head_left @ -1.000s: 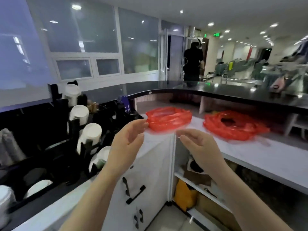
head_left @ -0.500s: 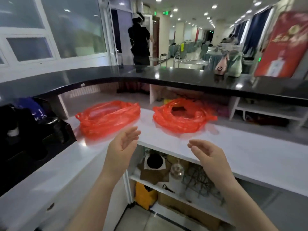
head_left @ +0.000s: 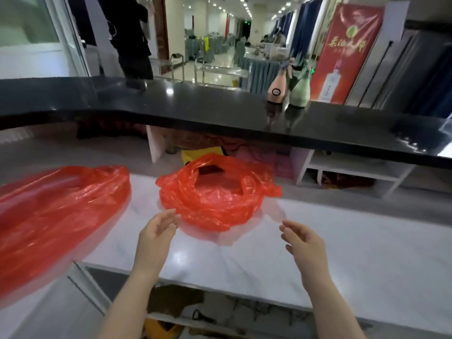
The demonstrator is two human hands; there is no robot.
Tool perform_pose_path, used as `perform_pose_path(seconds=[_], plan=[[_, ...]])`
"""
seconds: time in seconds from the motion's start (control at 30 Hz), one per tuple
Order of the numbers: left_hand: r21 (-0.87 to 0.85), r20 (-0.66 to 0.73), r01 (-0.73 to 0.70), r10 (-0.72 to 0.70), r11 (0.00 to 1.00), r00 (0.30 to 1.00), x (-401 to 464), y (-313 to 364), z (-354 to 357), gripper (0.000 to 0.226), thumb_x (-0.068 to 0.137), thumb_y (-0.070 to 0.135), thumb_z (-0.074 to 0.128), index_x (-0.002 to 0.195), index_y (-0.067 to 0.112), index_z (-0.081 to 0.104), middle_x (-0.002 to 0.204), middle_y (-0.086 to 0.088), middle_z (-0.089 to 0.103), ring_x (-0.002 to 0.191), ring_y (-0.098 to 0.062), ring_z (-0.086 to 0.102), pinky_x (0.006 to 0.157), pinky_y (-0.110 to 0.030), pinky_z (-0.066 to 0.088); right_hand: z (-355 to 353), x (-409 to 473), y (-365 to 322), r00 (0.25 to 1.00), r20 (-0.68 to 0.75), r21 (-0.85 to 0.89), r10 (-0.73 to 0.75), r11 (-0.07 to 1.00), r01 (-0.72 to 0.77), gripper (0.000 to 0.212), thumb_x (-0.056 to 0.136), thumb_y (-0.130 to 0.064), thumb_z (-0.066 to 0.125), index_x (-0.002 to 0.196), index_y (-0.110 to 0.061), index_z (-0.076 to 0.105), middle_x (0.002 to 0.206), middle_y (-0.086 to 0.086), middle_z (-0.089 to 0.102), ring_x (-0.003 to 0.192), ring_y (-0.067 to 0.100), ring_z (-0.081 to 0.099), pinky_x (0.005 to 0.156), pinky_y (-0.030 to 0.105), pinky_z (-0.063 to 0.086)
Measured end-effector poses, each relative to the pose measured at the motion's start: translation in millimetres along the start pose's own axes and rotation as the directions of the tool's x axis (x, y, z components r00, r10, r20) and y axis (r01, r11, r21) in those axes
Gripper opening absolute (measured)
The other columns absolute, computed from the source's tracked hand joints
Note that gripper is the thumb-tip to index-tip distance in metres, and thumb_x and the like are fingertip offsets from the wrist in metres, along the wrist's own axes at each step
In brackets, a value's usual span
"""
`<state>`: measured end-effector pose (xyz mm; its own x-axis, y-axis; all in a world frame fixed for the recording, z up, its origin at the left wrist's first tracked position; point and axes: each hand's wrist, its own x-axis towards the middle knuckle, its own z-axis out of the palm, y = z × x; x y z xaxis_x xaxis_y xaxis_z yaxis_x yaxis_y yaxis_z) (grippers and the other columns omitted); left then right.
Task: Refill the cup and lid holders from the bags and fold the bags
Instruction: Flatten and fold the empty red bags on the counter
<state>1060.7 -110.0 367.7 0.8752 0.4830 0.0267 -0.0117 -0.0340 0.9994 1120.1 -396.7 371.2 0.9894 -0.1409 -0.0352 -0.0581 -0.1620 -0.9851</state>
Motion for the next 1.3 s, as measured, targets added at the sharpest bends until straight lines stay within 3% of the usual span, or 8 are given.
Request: perform_pose_path(seconds=[0.33,0.5,0.67,0.77,0.93,1.07,1.2,1.3], plan=[[0.078,-0.070,0.074,-0.068,0.994,0.995,58.6,-29.4,51.6,0.039,0.090,-0.009,0.050,0.111,0.022,0.061,0.105,0.005,0.069,0.104,-0.008,0.062,0.085,-0.020,0.046,7.4,118.5,34.2,0.994,0.000,-0.037,0.108,0.994,-0.108,0.014,0.089,-0.013,0.064,0.097,-0.024,0.067,0.101,-0.002,0.070,0.093,0.014,0.065,0.087,0.037,0.053],[0.150,-0.064,0.122,-0.113,0.981,0.991,68.8,-35.9,79.0,0.042,0.090,-0.008,0.053,0.122,0.018,0.059,0.117,0.002,0.064,0.111,-0.009,0.058,0.081,-0.009,0.044,16.1,169.7,43.0,0.991,-0.072,-0.050,0.111,0.992,-0.115,0.035,0.083,-0.024,0.073,0.112,-0.026,0.054,0.110,0.000,0.061,0.084,0.002,0.059,0.058,0.016,0.045],[0.421,0.051,0.138,-0.176,0.897,0.983,64.9,-50.7,101.1,0.052,0.087,0.003,0.065,0.133,0.024,0.054,0.133,0.004,0.053,0.122,-0.012,0.050,0.104,-0.026,0.039,31.3,204.2,47.3,0.988,0.140,-0.088,0.071,0.994,-0.059,0.070,0.074,-0.029,0.082,0.134,-0.022,0.047,0.120,-0.006,0.056,0.095,0.005,0.058,0.081,0.026,0.051],[0.498,0.023,0.153,-0.189,0.853,0.982,68.5,-54.5,103.2,0.054,0.086,0.006,0.067,0.136,0.021,0.051,0.136,0.001,0.051,0.123,-0.014,0.048,0.106,-0.027,0.036,46.8,214.5,47.0,0.948,0.319,-0.126,0.004,0.991,0.038,0.063,0.070,-0.026,0.084,0.126,-0.023,0.054,0.109,-0.014,0.061,0.095,-0.003,0.058,0.077,0.013,0.045],[0.543,-0.025,0.177,-0.194,0.821,0.981,67.2,-54.9,100.6,0.056,0.085,0.004,0.066,0.136,0.020,0.051,0.139,-0.001,0.051,0.124,-0.013,0.048,0.108,-0.028,0.035,59.9,209.1,50.3,0.952,0.306,-0.126,-0.025,0.990,0.066,0.024,0.076,-0.013,0.078,0.097,-0.015,0.067,0.081,-0.008,0.068,0.072,0.003,0.064,0.066,0.024,0.056],[0.519,-0.115,0.095,-0.040,0.849,0.993,61.6,-44.2,105.6,0.052,0.086,0.005,0.064,0.131,0.027,0.054,0.142,0.004,0.048,0.131,-0.009,0.043,0.110,-0.027,0.032,71.0,185.2,33.9,0.922,0.382,-0.076,-0.069,0.991,0.106,0.020,0.077,-0.014,0.078,0.076,-0.023,0.060,0.073,-0.008,0.063,0.068,0.007,0.058,0.064,0.027,0.051],[0.393,-0.139,0.027,0.031,0.919,0.990,54.6,-20.6,122.5,0.028,0.087,0.035,0.063,0.115,0.035,0.065,0.128,0.017,0.056,0.122,0.005,0.047,0.106,-0.017,0.033,71.6,153.6,11.5,0.830,0.516,0.028,-0.212,0.973,0.231,0.022,0.075,-0.009,0.078,0.075,-0.023,0.061,0.088,-0.008,0.065,0.085,0.003,0.058,0.079,0.019,0.043],[0.087,-0.013,0.114,-0.114,0.990,0.993,54.2,-8.0,137.5,0.035,0.084,0.058,0.057,0.098,0.028,0.070,0.095,0.015,0.072,0.091,0.003,0.064,0.083,-0.014,0.049,70.9,134.9,-8.5,0.550,0.794,0.067,-0.260,0.936,0.345,0.027,0.079,-0.015,0.075,0.085,-0.039,0.067,0.127,-0.015,0.056,0.124,-0.011,0.044,0.096,0.008,0.032]])
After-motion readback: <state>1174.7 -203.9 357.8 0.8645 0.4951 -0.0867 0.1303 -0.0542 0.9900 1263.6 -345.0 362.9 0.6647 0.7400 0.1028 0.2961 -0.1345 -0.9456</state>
